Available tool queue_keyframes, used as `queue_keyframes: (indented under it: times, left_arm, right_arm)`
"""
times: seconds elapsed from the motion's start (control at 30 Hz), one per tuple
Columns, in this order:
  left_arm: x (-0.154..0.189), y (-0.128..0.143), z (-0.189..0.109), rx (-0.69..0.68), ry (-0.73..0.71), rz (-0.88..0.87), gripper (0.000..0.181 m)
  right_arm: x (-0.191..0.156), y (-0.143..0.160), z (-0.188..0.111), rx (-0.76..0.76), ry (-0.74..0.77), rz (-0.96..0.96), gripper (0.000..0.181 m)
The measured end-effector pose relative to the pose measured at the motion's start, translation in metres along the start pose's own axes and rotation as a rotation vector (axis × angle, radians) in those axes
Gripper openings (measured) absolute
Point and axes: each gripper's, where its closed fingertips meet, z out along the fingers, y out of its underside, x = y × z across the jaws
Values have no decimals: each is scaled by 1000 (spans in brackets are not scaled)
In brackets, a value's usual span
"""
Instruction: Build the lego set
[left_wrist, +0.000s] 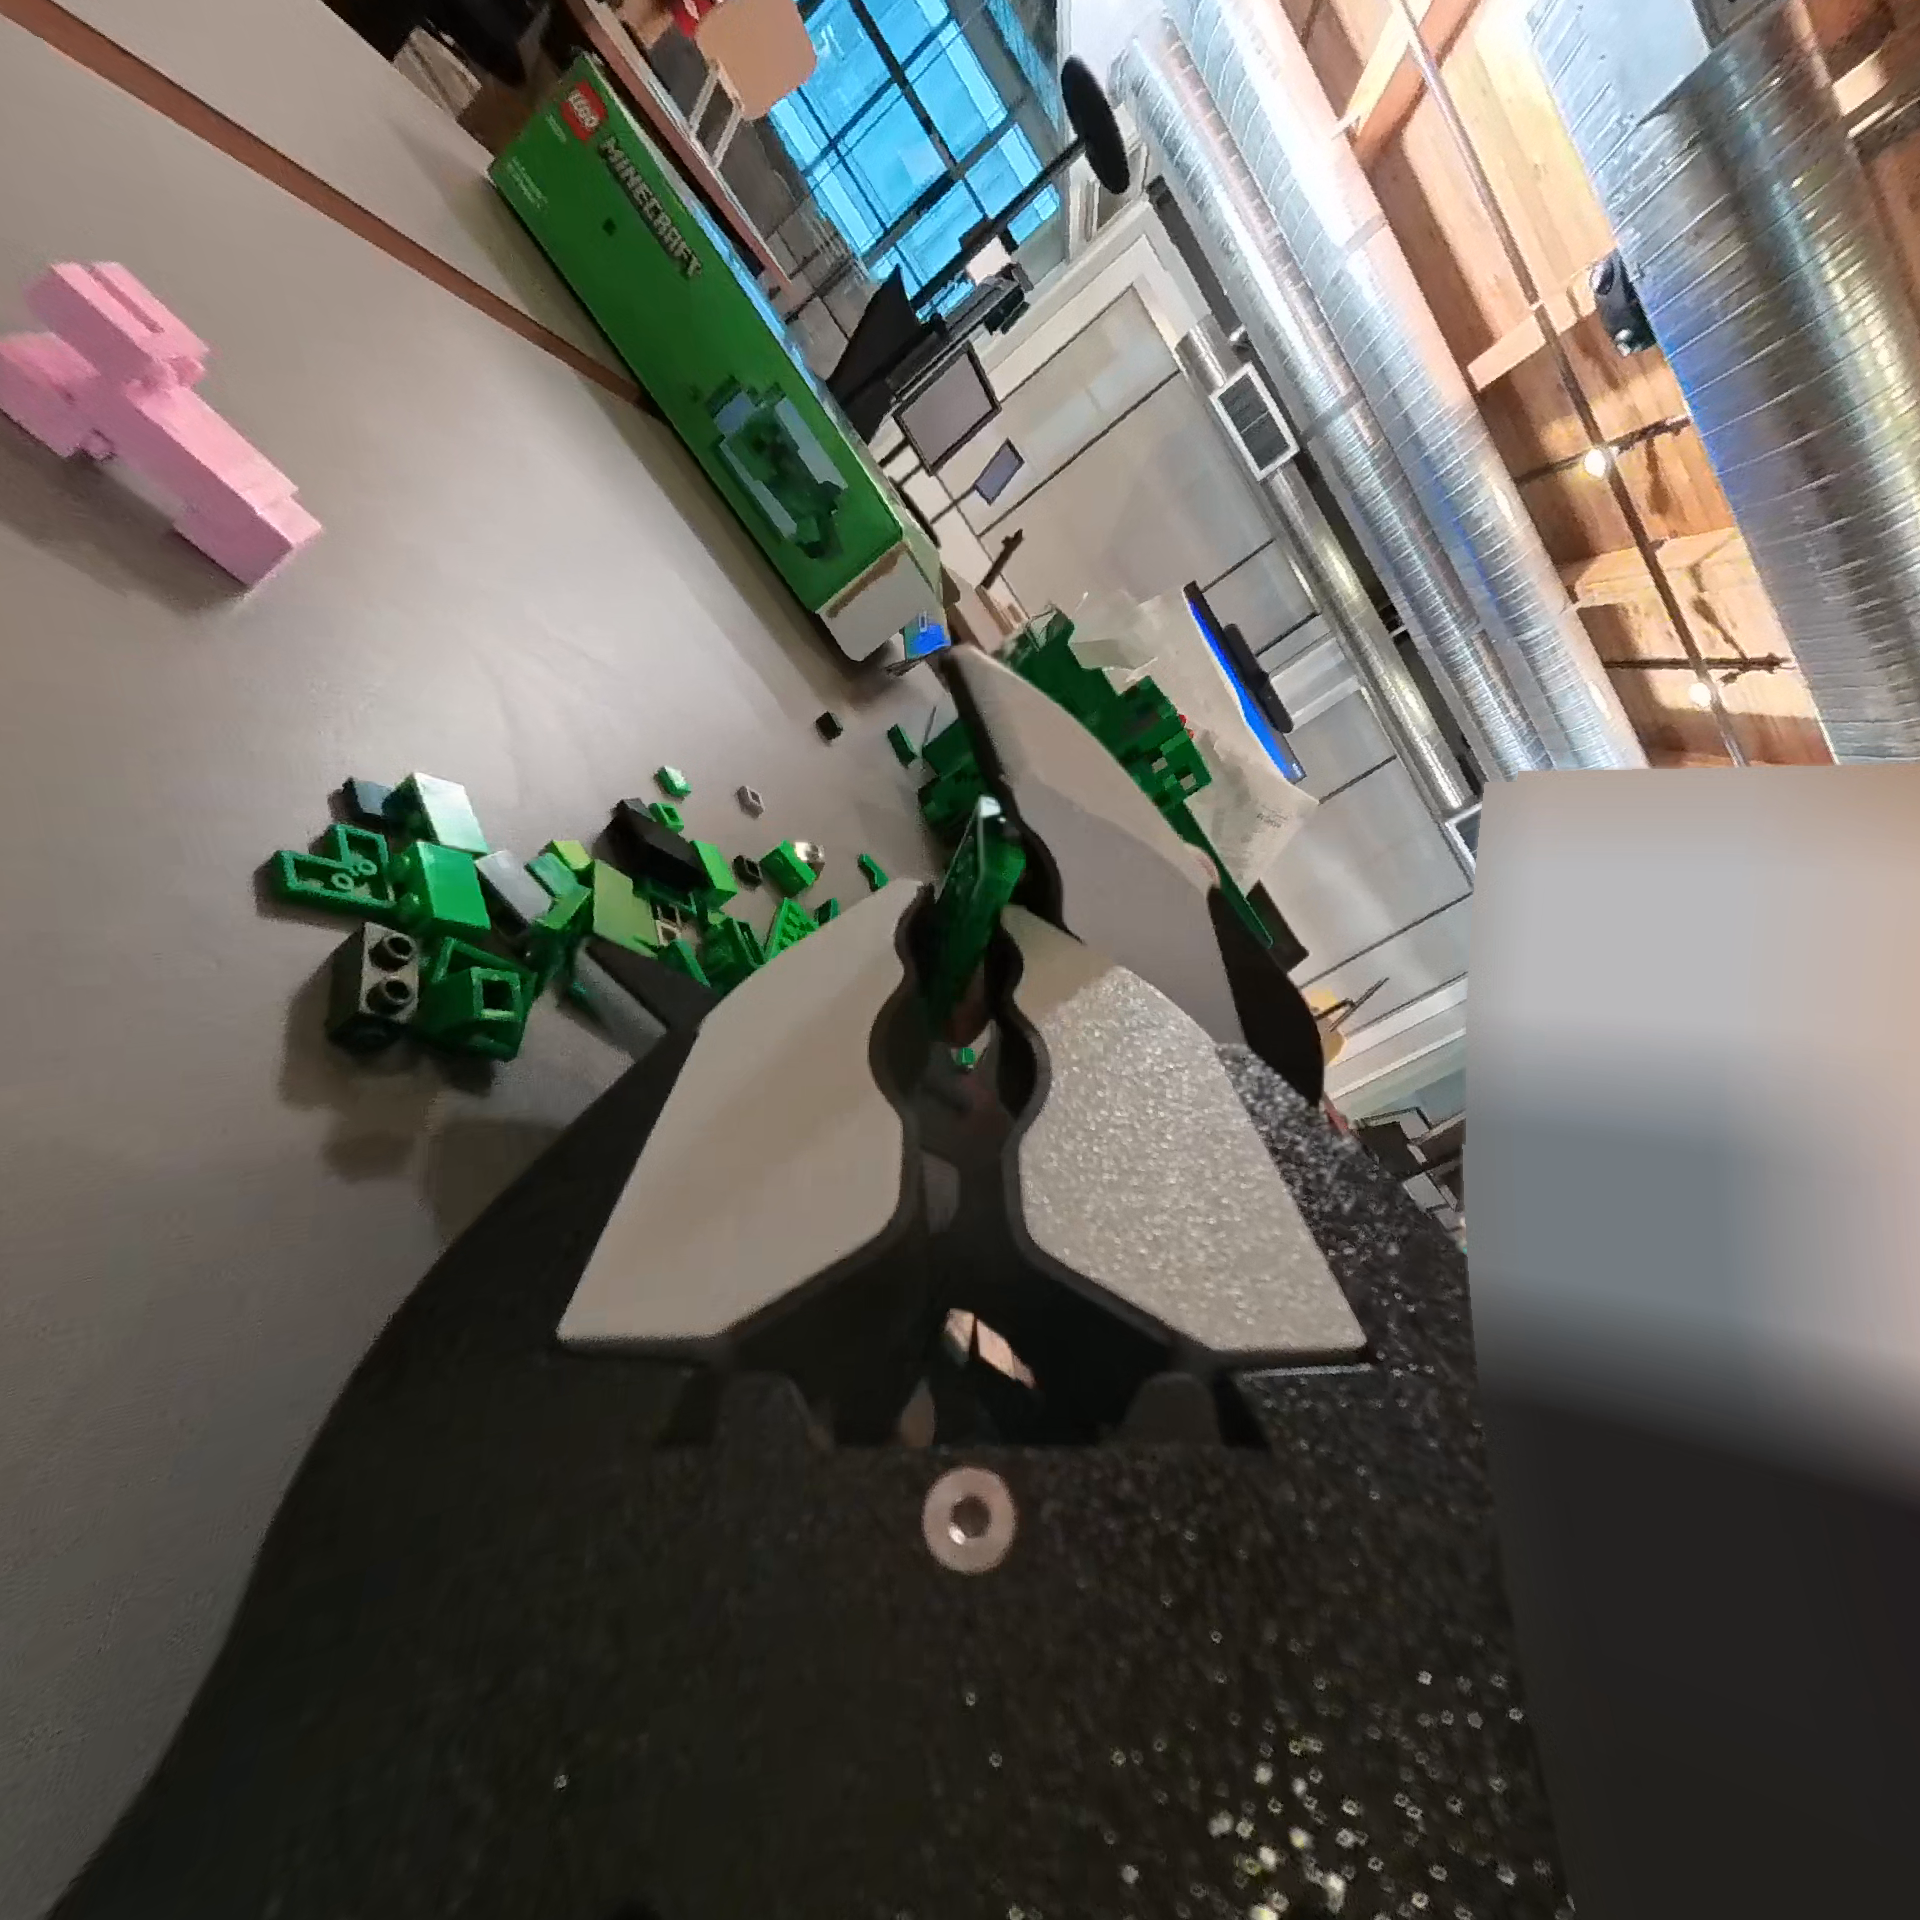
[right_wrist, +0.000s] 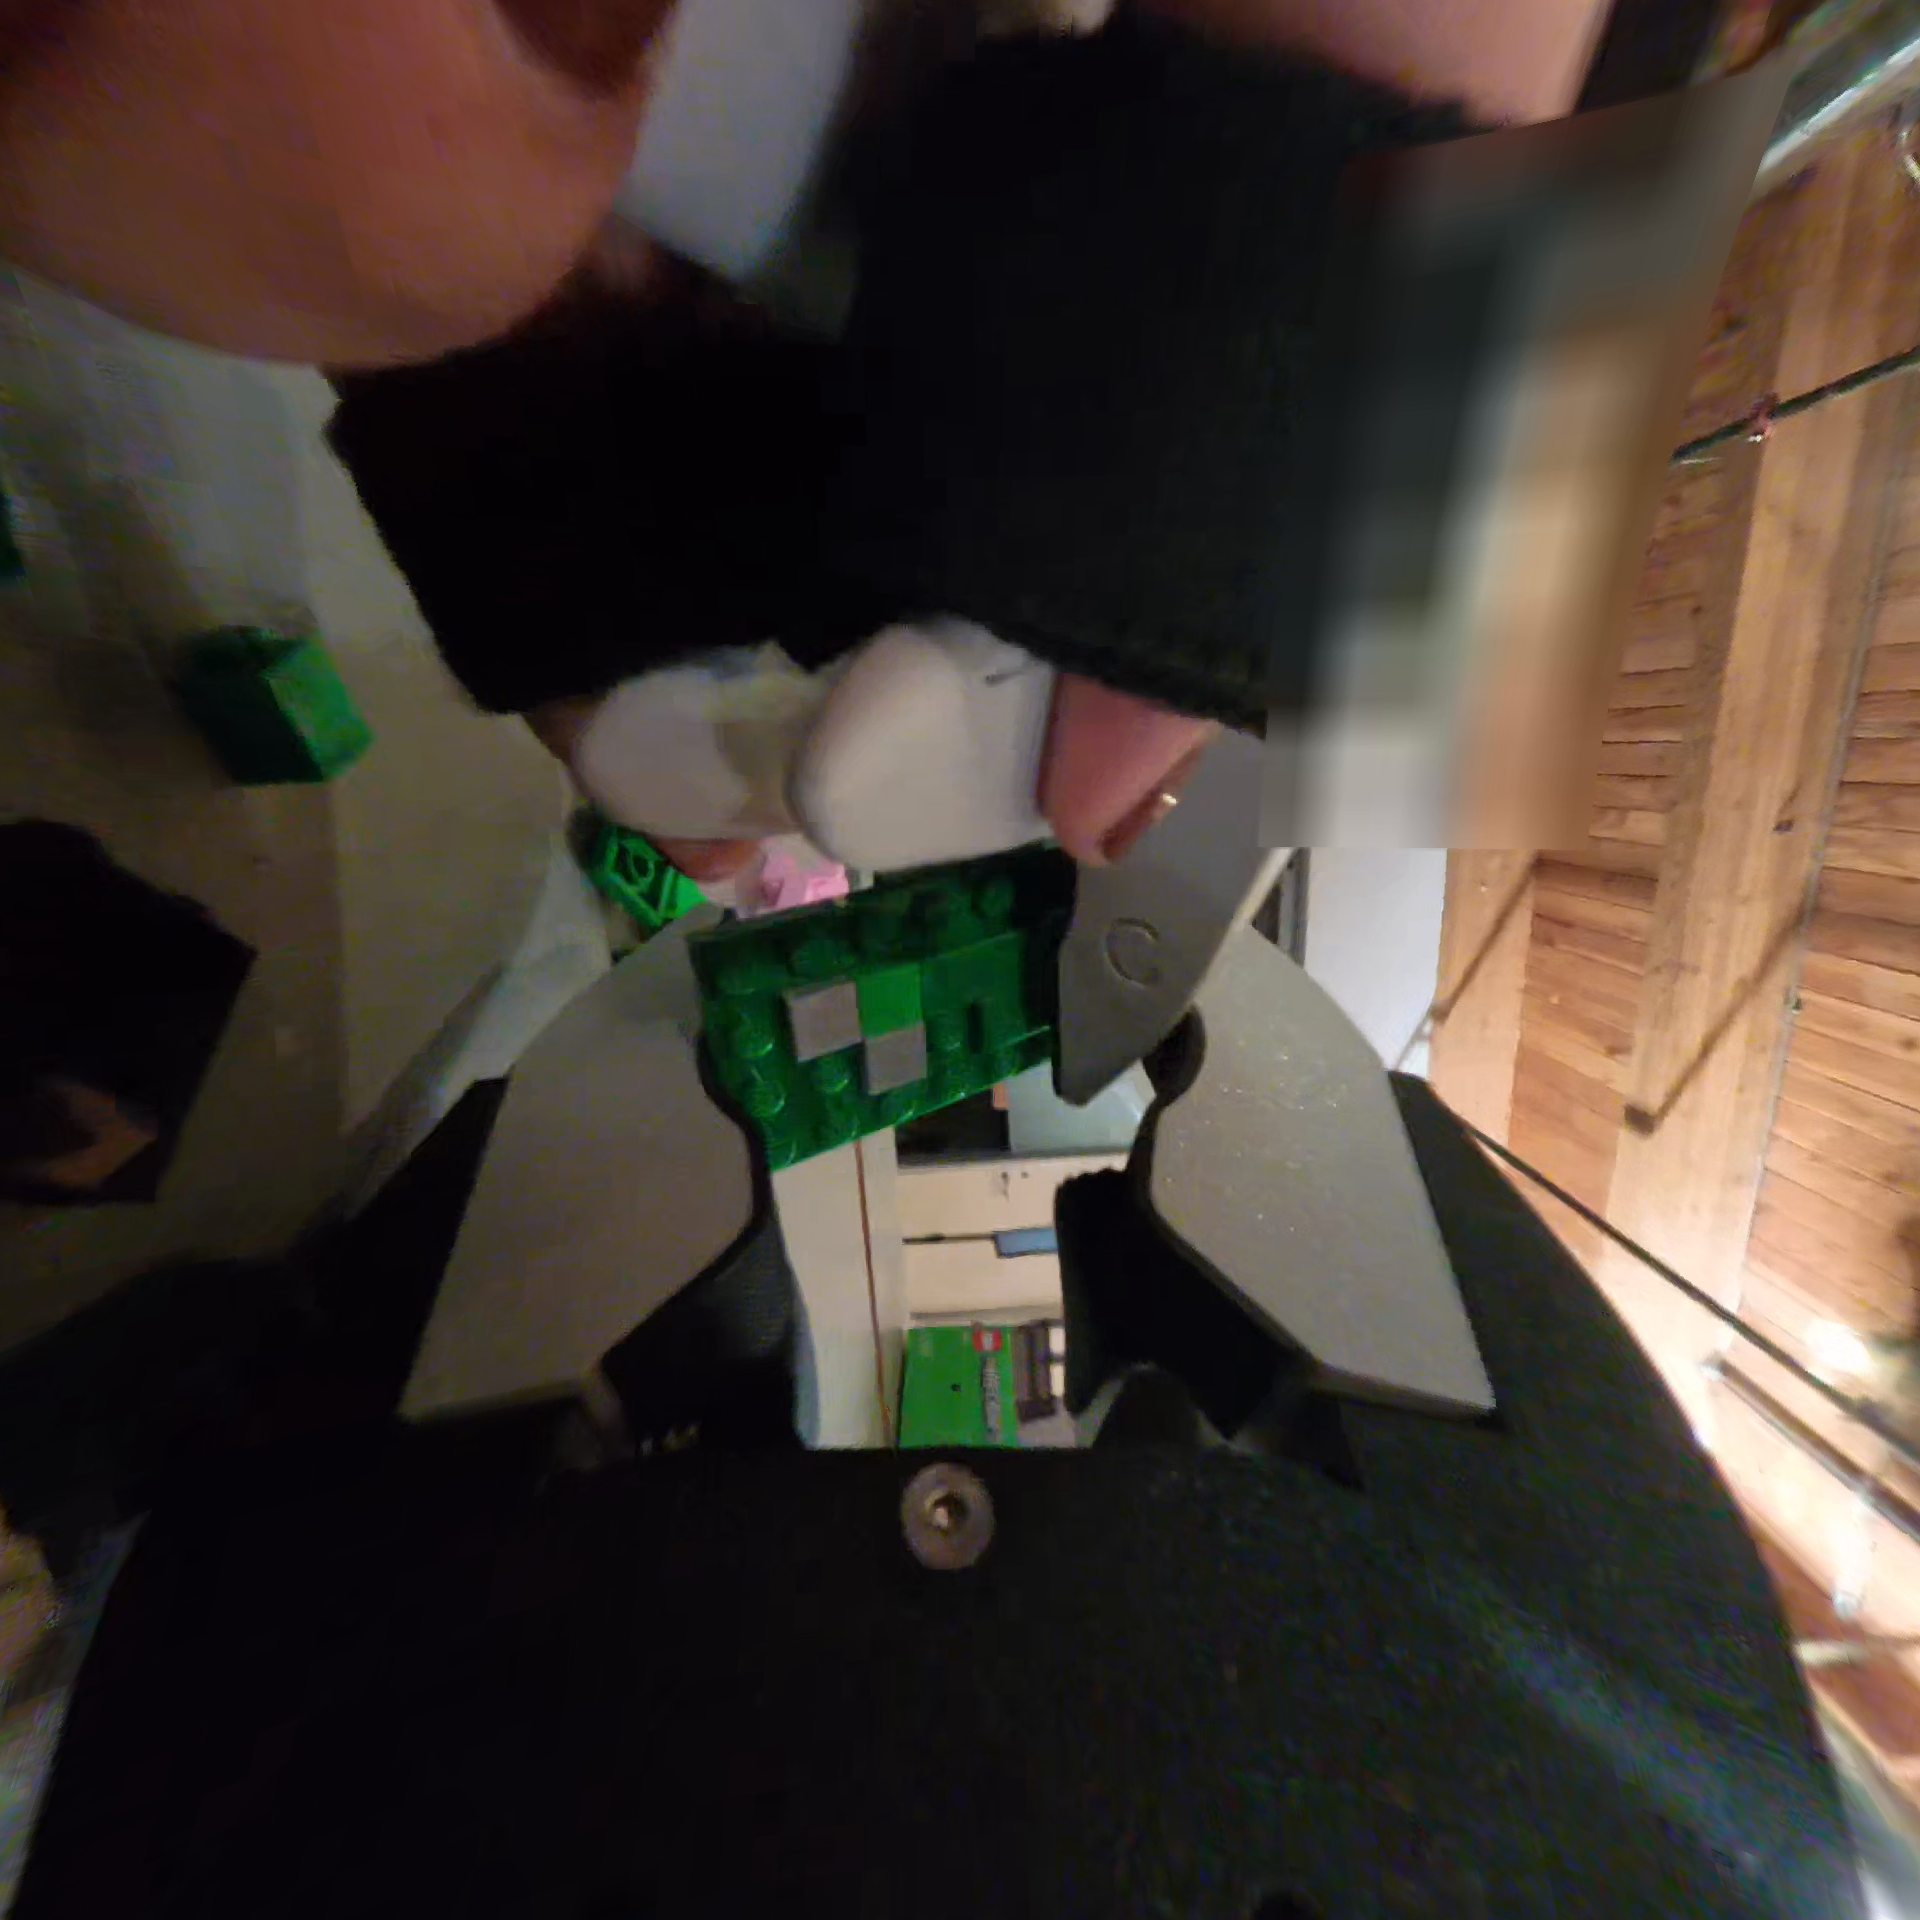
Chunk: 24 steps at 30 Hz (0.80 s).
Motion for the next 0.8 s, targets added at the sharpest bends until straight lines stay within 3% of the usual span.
queue_keyframes:
  times: [0.07, 0.17, 0.27, 0.33, 0.67, 0.8]
  left_arm:
    - [-1, -1, -3, -7, -7, 7, 5]
    - [1, 3, -2, -41, 22, -13, 5]
    - [3, 8, 0, -81, 21, 21, 5]
    - [4, 9, -1, -97, 23, 46, 6]
    - [8, 14, -5, -153, 35, 113, 5]
    - [7, 18, -3, -185, 22, 151, 5]
  right_arm:
    - [3, -7, -5, 61, -15, 57, 70]
    - [-1, -11, -5, 67, -99, 128, 88]
    - [-12, -16, -5, 72, -214, 153, 94]
    - [-17, -18, -6, 75, -274, 166, 87]
    - [-18, -19, -15, 98, -399, 323, 97]
    - [-23, -20, -18, 124, -466, 369, 91]
